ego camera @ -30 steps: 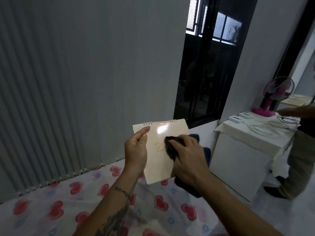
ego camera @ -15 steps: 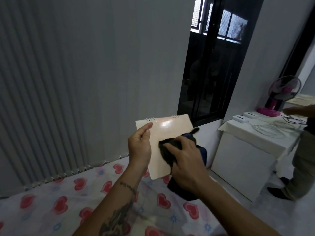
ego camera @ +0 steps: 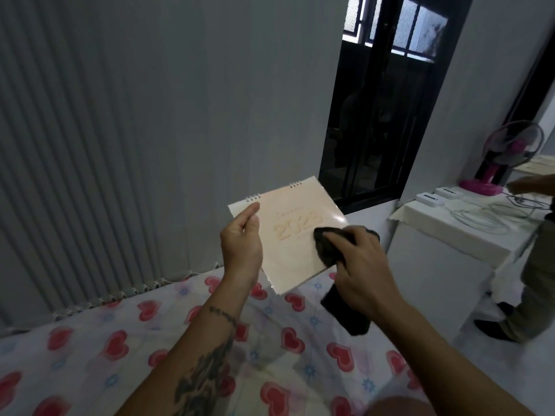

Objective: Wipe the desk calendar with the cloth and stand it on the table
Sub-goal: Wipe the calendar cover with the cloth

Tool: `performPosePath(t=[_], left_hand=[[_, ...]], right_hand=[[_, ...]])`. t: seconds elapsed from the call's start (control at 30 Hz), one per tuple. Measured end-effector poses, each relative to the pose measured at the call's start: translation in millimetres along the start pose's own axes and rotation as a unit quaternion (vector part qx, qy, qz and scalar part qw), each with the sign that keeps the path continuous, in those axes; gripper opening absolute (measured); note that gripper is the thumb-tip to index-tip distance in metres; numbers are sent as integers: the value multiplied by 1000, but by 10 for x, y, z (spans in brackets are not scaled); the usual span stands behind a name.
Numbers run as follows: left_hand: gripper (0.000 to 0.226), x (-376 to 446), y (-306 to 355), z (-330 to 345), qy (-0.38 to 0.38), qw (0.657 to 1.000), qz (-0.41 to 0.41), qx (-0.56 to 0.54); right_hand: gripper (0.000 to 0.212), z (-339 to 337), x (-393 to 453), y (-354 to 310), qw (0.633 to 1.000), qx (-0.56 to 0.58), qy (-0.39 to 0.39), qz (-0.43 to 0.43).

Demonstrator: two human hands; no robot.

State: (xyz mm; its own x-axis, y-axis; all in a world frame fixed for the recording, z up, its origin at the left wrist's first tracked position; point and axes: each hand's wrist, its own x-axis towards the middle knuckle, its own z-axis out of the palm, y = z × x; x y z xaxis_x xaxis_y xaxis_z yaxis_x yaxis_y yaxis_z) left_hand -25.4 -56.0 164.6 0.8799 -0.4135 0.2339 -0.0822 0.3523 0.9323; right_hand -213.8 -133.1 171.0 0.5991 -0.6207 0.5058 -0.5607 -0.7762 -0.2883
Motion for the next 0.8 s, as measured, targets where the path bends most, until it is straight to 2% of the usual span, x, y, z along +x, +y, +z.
performPosePath(t=[0.17, 0.27, 0.4, 0.47, 0.6, 0.8], left_hand=[[30, -109, 35, 136, -20, 998, 52, 42], [31, -137, 90, 183, -21, 998, 62, 22], [32, -68, 216, 205, -24, 997, 66, -36], [32, -67, 228, 180, -35, 996, 67, -37], [36, -101, 179, 97, -40, 997, 36, -48], [37, -122, 198, 64, -43, 997, -8, -70]], right_hand=[[43, -287, 285, -247, 997, 43, 71, 6], [46, -387, 380, -432, 990, 70, 122, 10], [45, -67, 179, -614, 992, 76, 45, -90], [46, 100, 15, -527, 989, 96, 25, -111], [66, 277, -159, -350, 985, 37, 17, -168], [55, 251, -59, -437, 984, -50, 31, -166]])
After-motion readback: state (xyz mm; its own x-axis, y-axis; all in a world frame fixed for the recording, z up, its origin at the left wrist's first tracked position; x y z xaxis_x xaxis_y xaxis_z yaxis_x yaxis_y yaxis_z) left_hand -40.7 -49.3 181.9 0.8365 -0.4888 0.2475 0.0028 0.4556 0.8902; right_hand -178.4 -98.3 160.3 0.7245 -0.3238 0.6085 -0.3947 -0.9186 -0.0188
